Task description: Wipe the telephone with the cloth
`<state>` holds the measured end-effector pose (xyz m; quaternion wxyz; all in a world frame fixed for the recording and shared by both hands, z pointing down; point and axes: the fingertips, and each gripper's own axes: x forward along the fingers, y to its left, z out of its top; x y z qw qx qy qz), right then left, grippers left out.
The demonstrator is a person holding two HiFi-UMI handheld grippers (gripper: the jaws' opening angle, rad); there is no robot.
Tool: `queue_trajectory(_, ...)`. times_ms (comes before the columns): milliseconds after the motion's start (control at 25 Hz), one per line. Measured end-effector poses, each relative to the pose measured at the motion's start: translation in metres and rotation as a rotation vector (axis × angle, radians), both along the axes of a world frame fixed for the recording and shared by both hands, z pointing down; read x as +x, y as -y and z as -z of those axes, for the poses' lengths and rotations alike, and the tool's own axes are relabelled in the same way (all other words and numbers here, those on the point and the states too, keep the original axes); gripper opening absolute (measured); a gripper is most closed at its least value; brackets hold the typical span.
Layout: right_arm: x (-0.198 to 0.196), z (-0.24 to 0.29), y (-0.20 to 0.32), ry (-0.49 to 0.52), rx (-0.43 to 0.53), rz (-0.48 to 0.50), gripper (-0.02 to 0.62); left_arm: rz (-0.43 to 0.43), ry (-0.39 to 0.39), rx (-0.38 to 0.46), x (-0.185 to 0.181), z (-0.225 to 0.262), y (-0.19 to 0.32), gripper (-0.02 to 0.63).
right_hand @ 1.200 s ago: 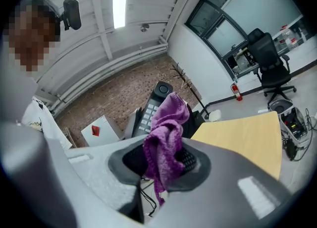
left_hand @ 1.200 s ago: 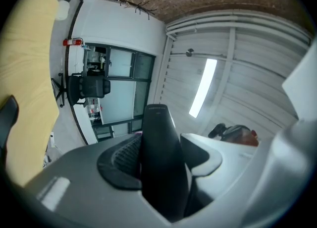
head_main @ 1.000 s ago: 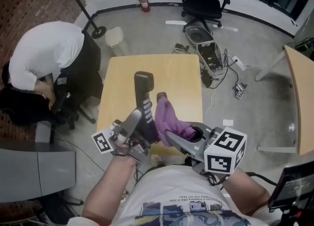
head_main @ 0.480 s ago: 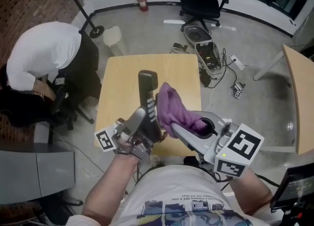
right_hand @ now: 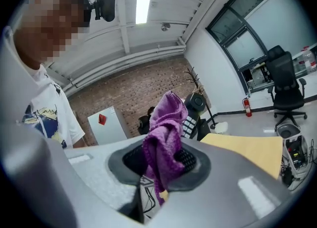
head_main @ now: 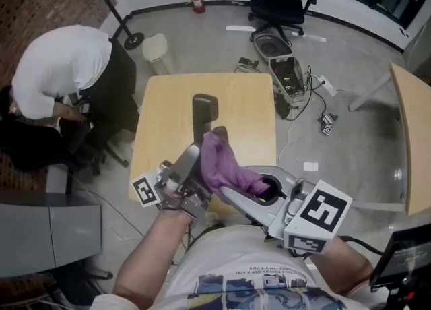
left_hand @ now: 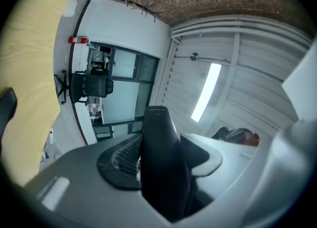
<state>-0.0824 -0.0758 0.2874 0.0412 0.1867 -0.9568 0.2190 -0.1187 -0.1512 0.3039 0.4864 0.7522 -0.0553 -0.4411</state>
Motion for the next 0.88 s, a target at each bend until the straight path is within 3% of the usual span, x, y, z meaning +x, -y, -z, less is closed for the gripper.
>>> queue_trajectory(320,-0.003,-0.017,-0.037,-0.07,0.032,0.116,0.085,0.018,-0.006,0.001,-0.003,0.002,0.0,0.258)
queue_trajectory(600,0.005,-0.044,-0.064,-0.196,0.079,0.246,0.085,0.021,-0.017,0.012,-0.002,0.002,0.0,0.258)
queue_trajectory(680,0.014,-0.04,-0.059,-0.172,0.083,0.218,0.085,0.023,-0.016,0.013,-0.002,0.002,0.001,0.258)
queue_trajectory(880,0.048,-0.02,-0.015,-0.084,0.051,0.03,0.086,0.013,-0.014,0.013,0.0,0.0,0.001,0.258)
